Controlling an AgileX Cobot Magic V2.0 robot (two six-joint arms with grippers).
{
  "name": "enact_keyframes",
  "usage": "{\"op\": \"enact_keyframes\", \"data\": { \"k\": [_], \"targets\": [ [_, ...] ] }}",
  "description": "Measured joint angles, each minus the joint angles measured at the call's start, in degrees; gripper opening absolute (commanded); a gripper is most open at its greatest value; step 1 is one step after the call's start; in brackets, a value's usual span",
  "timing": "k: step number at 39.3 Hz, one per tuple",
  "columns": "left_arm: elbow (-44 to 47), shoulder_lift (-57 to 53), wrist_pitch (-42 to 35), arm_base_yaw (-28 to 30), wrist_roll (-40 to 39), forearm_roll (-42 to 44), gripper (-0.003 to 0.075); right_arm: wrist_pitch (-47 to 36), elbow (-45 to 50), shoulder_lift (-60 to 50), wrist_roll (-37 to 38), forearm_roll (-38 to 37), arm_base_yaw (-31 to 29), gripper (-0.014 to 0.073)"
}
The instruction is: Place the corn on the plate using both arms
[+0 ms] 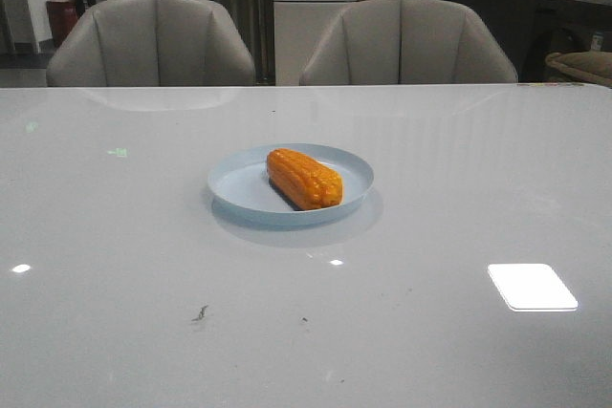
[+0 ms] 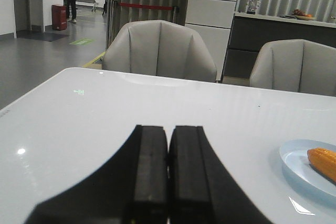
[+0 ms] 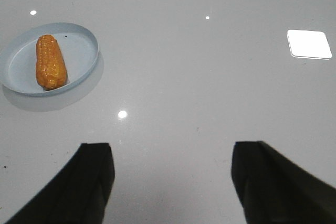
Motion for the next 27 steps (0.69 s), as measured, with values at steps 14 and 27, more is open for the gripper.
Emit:
{"op": "enact_keyframes", "data": {
  "k": [14, 27],
  "targets": [
    [0.0, 0.0, 0.0, 0.0, 0.0, 0.0, 0.0094, -1.09, 1.92, -3.57, 0.0, 0.0, 0.0, 0.0253],
    [0.0, 0.0, 0.0, 0.0, 0.0, 0.0, 0.0094, -15.81, 15.15, -17.83, 2.88, -1.84, 3.77, 0.0024]
  ]
}}
